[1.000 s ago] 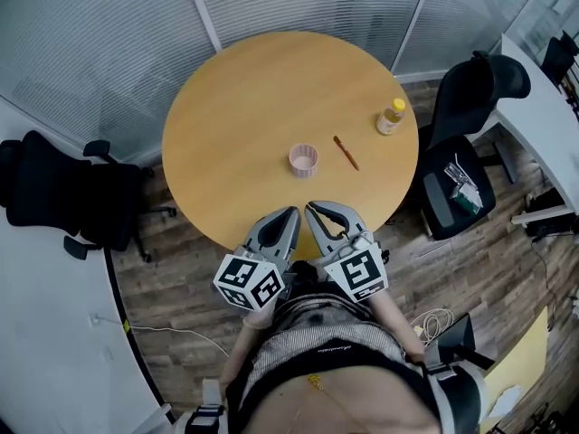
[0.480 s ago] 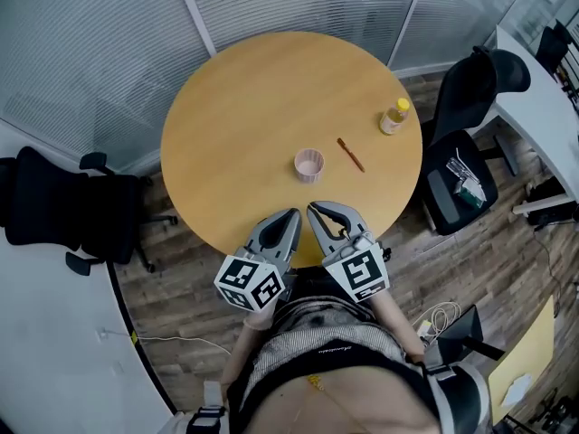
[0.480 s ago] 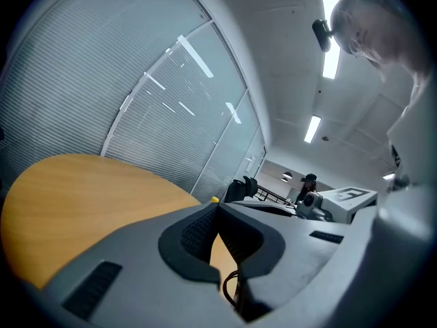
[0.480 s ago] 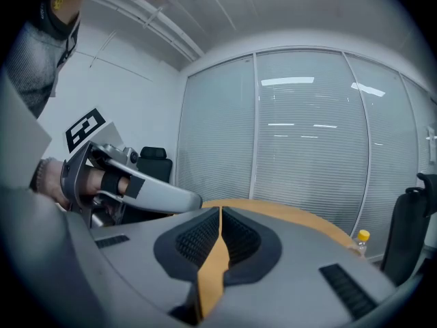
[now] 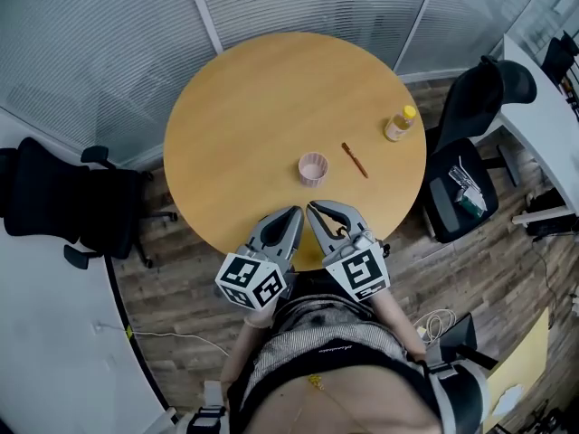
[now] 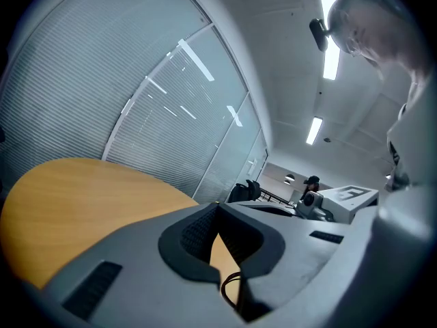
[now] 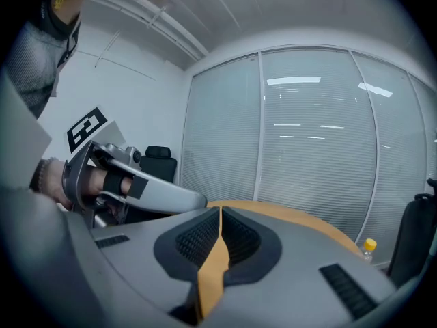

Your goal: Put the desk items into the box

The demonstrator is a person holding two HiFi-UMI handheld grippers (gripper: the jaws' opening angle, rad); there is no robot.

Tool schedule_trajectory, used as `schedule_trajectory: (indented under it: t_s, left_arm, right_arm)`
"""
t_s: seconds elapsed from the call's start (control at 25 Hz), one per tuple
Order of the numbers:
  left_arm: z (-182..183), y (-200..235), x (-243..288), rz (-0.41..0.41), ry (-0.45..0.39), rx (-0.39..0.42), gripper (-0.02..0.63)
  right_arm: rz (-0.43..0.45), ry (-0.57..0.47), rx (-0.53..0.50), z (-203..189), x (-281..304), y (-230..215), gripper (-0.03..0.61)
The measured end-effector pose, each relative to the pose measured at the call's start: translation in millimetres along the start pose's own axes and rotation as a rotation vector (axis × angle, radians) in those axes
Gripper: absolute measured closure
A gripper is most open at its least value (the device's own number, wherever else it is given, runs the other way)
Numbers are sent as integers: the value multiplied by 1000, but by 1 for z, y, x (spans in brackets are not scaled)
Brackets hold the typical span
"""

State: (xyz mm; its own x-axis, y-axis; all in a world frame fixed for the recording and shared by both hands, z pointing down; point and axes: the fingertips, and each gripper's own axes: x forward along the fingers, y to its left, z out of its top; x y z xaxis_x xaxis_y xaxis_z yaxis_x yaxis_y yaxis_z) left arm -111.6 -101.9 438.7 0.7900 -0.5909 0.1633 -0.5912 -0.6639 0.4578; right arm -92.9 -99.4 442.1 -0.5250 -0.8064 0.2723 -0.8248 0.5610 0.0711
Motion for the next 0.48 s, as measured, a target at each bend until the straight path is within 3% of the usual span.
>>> schedule_trajectory:
  t_s: [0.48]
  left_arm:
    - [8, -10, 47, 90, -10, -26, 612]
  right_arm:
    - [119, 10, -82, 3, -1, -49, 554]
